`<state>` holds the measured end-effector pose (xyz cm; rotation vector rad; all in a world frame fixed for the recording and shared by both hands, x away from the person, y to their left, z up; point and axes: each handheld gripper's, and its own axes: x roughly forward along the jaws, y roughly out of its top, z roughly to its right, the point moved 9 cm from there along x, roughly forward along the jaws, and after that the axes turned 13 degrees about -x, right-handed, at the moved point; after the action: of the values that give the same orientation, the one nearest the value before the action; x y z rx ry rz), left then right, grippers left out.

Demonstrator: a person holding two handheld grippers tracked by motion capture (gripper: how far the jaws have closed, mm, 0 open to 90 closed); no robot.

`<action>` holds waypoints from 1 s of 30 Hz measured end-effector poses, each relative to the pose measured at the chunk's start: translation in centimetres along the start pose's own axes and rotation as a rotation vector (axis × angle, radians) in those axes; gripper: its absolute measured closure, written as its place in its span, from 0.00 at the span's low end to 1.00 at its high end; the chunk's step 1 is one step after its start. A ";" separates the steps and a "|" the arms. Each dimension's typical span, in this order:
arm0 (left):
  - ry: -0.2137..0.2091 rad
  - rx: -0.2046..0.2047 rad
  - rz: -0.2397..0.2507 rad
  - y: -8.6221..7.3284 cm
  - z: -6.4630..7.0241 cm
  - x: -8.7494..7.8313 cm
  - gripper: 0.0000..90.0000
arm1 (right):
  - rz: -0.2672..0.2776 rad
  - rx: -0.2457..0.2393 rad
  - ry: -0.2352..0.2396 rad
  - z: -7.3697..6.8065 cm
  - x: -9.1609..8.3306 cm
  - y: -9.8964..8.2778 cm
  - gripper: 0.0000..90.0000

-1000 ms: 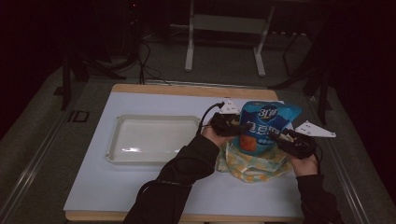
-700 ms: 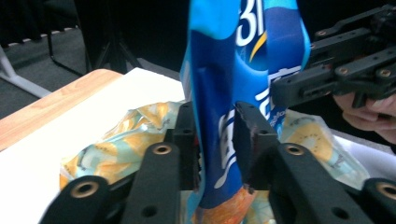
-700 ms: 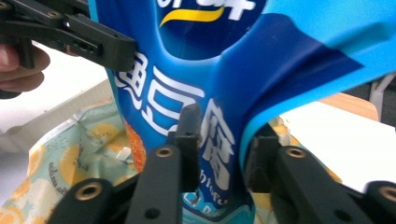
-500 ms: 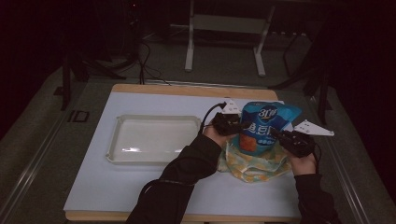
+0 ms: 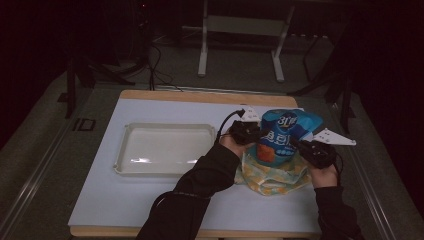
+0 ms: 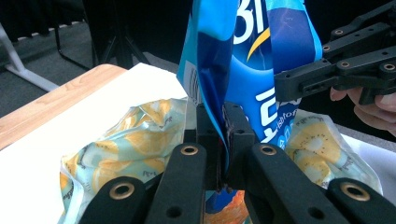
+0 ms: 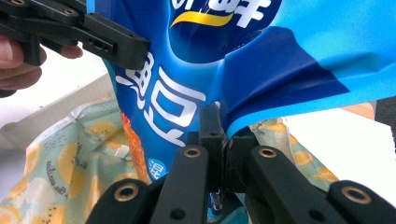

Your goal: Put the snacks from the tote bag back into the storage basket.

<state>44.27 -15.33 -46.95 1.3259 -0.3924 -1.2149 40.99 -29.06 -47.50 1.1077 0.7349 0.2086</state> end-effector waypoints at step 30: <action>0.019 0.017 0.023 4.4 2.2 -2.9 0.99 | 0.044 -0.036 -0.028 0.6 -2.5 4.6 0.99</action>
<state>43.27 -14.97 -41.30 1.3426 -0.4041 -1.1814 40.36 -28.69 -42.28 1.0916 0.6801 0.2419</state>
